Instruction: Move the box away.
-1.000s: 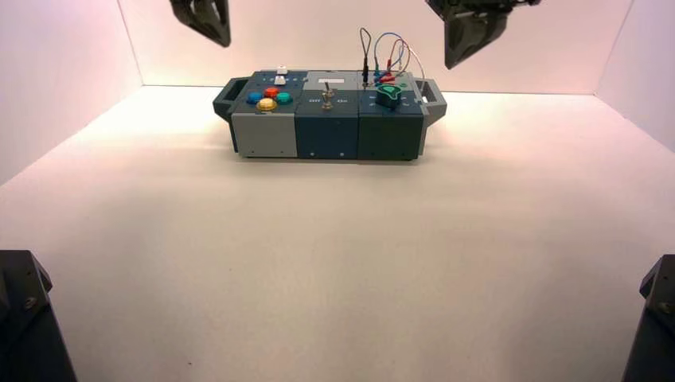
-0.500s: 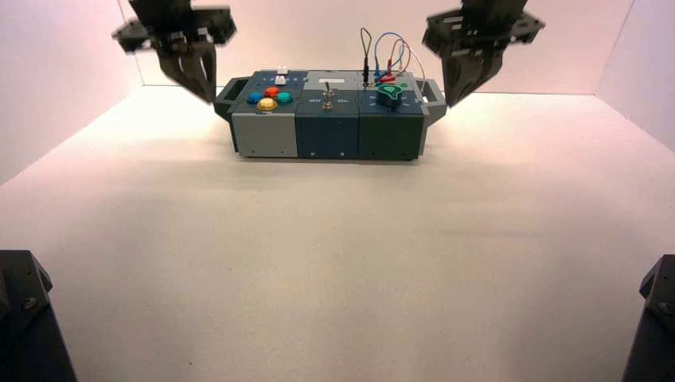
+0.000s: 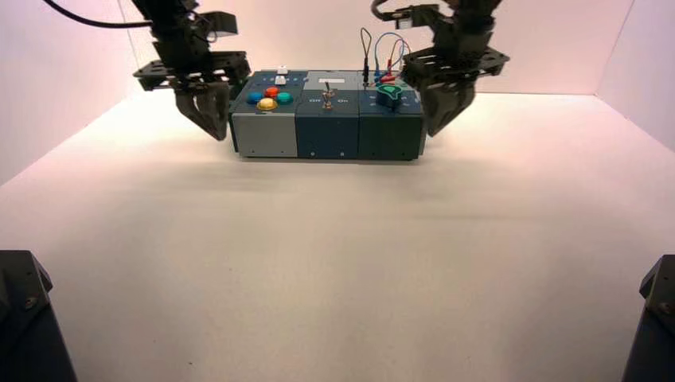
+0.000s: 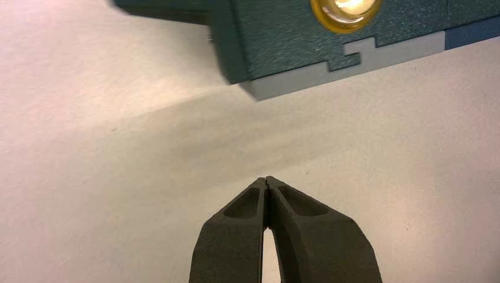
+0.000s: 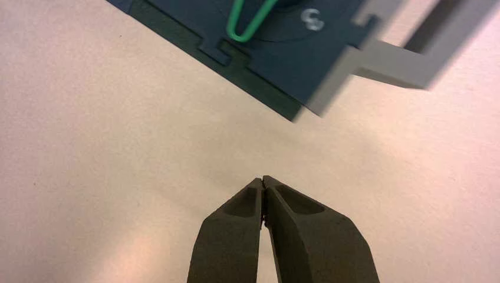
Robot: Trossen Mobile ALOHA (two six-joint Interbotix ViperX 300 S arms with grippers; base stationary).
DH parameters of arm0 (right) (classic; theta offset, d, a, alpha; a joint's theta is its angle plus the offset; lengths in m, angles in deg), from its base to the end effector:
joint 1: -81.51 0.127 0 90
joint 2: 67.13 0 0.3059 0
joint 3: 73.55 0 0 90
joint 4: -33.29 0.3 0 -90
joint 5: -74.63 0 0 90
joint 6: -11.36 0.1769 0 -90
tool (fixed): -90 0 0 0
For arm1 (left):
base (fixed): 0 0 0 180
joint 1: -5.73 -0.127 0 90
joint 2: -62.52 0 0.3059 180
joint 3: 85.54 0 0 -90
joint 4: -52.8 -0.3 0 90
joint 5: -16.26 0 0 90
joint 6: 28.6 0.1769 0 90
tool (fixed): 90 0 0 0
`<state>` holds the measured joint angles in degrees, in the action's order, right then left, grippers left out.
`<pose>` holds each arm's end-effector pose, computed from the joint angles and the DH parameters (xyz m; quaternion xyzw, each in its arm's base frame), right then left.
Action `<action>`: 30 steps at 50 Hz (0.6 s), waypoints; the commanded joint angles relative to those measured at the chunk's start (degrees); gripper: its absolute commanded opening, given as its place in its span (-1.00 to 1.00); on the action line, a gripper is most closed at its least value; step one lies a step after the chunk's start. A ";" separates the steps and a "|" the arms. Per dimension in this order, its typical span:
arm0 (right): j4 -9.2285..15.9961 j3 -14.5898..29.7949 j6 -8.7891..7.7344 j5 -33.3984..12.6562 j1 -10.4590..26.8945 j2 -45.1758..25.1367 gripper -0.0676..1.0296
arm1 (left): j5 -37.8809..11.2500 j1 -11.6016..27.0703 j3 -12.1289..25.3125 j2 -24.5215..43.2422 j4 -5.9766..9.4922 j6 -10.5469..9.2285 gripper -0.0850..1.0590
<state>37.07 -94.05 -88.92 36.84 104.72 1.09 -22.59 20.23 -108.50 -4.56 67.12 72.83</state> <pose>0.3337 0.1509 0.0352 -0.1638 0.6202 0.2091 0.7381 0.3288 -0.1134 0.0196 0.0337 0.6671 -0.1521 0.7285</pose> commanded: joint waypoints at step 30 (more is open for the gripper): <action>-0.70 7.03 -0.18 6.59 0.35 -6.24 -0.92 | 9.40 0.09 8.17 6.33 -0.62 0.88 -0.91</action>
<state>36.72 -88.86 -89.01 41.32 105.42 -5.76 -15.38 20.23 -102.35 2.82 66.68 73.44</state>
